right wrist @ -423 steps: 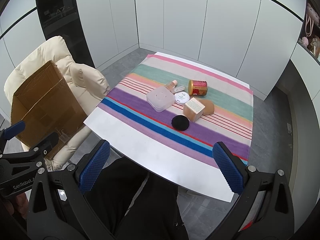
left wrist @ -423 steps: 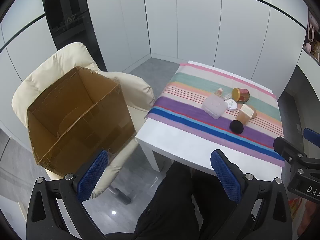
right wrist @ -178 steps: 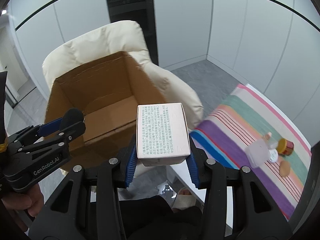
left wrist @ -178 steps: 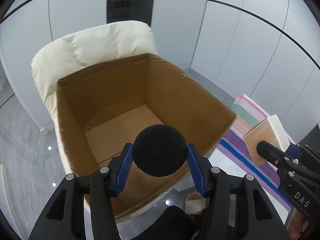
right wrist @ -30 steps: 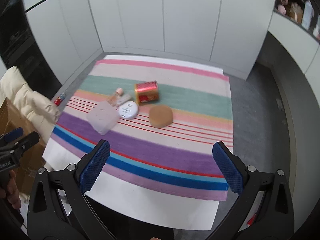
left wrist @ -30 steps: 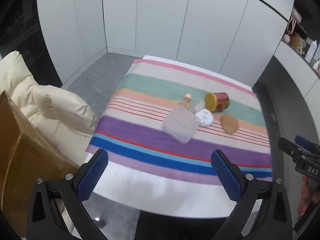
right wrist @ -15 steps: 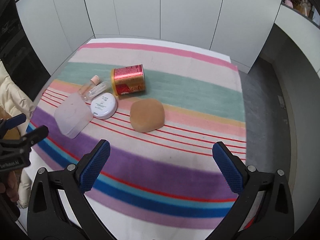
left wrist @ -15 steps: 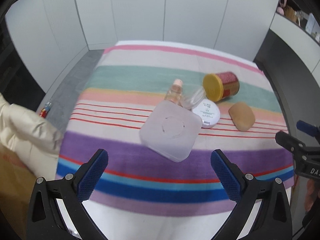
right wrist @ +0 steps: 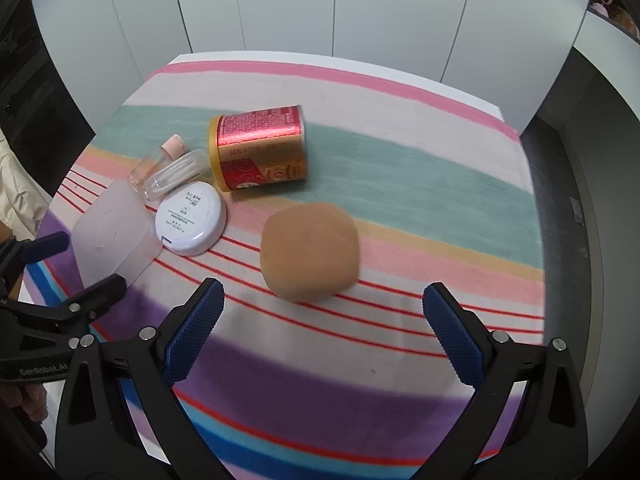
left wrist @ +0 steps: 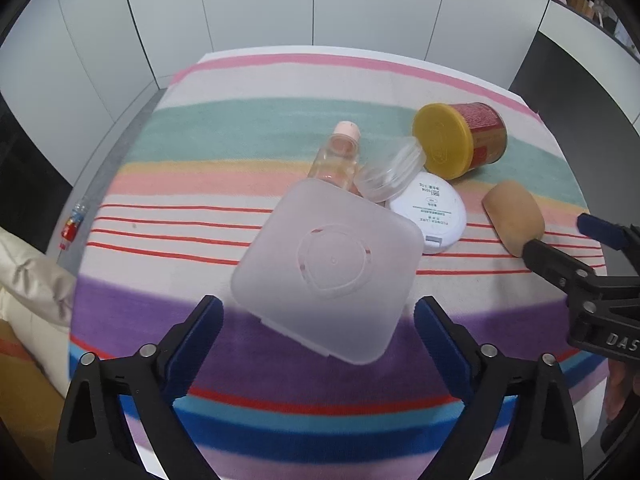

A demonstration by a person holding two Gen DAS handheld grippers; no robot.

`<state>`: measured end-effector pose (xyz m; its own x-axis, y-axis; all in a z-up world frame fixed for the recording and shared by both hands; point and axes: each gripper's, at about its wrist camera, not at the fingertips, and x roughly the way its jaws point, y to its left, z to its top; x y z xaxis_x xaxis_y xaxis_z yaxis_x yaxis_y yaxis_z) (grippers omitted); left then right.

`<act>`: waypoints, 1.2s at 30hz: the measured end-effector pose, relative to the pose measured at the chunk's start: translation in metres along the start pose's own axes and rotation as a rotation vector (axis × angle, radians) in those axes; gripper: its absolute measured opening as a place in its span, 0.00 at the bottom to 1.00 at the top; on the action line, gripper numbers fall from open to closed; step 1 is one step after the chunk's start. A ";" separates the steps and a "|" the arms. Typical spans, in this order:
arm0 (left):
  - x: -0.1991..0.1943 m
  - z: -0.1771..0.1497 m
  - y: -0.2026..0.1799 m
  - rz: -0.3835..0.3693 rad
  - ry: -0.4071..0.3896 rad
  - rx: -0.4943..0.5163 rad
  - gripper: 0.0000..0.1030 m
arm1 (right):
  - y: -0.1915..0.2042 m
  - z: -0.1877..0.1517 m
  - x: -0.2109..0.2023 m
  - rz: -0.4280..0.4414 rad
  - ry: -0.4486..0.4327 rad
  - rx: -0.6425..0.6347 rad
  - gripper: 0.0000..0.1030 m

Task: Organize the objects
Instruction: 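Grasp the clear square case with the left tool while the right tool grasps the tan sponge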

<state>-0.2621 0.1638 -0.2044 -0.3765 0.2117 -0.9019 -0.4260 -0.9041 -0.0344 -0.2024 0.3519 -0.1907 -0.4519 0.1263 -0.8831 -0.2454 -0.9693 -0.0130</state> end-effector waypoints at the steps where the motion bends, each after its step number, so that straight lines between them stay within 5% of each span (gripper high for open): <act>1: 0.002 0.000 0.000 0.003 -0.003 0.005 0.92 | 0.001 0.001 0.004 -0.001 0.005 0.010 0.95; 8: 0.010 0.003 -0.002 -0.006 -0.009 0.023 0.85 | 0.011 0.003 0.025 0.010 0.045 0.014 0.83; 13: 0.005 0.002 0.000 -0.008 -0.018 -0.002 0.84 | 0.017 0.003 0.024 0.018 0.031 -0.010 0.55; 28: -0.050 -0.001 -0.005 -0.015 -0.046 -0.018 0.82 | 0.015 -0.004 -0.027 0.054 0.020 0.014 0.52; 36: -0.059 -0.025 -0.015 0.007 -0.021 0.036 0.81 | 0.010 -0.041 -0.023 0.026 0.100 0.030 0.52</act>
<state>-0.2127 0.1555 -0.1614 -0.3965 0.2135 -0.8929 -0.4529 -0.8915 -0.0120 -0.1594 0.3309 -0.1902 -0.3709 0.0780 -0.9254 -0.2613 -0.9650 0.0234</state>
